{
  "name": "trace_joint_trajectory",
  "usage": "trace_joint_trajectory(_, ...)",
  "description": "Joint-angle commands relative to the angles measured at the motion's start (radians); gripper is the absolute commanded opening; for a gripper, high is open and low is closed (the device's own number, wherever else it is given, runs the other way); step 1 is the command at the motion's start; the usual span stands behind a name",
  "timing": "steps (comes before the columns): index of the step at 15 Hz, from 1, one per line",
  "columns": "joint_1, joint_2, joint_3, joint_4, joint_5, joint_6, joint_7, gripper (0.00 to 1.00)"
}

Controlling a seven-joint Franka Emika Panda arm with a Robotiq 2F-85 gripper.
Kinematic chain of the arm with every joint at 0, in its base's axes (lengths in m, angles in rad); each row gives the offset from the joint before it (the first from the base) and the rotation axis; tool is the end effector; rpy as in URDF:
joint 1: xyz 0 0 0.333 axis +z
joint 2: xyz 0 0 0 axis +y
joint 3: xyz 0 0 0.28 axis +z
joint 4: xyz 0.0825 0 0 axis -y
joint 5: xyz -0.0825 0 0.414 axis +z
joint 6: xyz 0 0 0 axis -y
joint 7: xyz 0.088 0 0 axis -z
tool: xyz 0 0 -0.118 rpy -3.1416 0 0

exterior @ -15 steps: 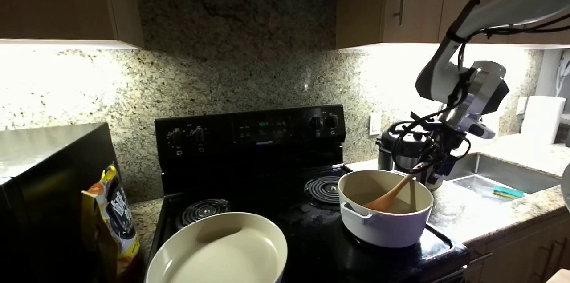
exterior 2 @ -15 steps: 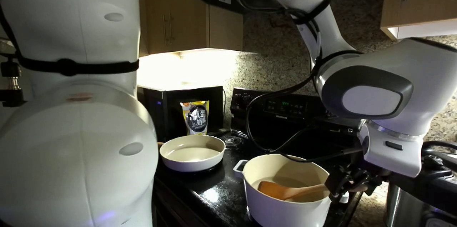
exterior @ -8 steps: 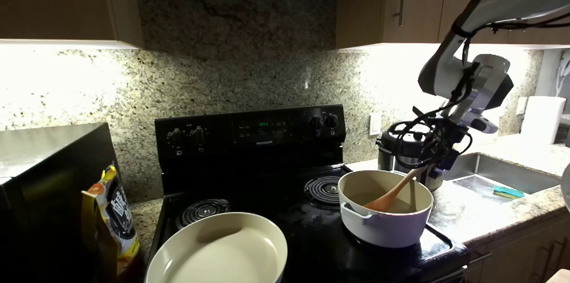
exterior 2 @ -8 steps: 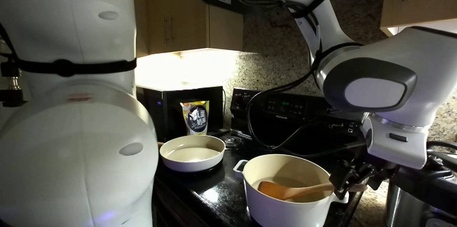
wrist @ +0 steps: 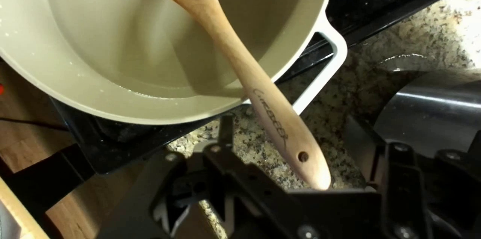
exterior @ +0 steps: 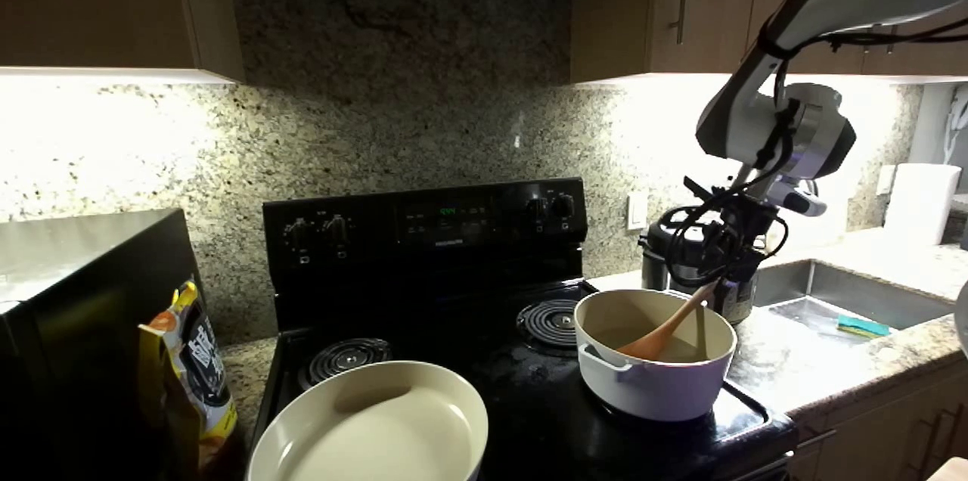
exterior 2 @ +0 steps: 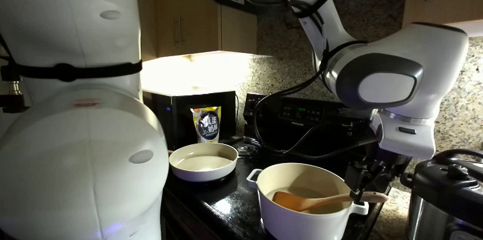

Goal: Pick up the cooking stick and stir in the pot

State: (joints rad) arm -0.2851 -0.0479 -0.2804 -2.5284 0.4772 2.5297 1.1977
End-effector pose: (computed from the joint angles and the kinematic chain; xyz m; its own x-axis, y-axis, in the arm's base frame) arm 0.4063 -0.2583 0.2258 -0.5148 -0.8110 -0.2779 -0.8257 0.5563 -0.0941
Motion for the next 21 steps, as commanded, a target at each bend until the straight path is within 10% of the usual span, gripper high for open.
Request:
trace_joint_trajectory(1,0.01,0.011,0.02,0.003,-0.052,0.011,0.066,0.47)
trace_joint_trajectory(6,0.007,0.048,0.016,0.021,-0.14,0.0,0.146,0.15)
trace_joint_trajectory(8,0.007,0.036,0.014,0.022,-0.17,-0.009,0.162,0.62)
trace_joint_trajectory(14,0.015,-0.01,0.028,0.003,-0.357,-0.013,0.221,0.98)
trace_joint_trajectory(15,0.014,-0.022,0.029,-0.002,-0.385,-0.017,0.219,0.54)
trace_joint_trajectory(17,0.012,-0.031,0.033,-0.001,-0.428,-0.026,0.213,0.57)
trace_joint_trajectory(21,0.015,-0.017,0.038,0.015,-0.443,-0.048,0.184,0.3)
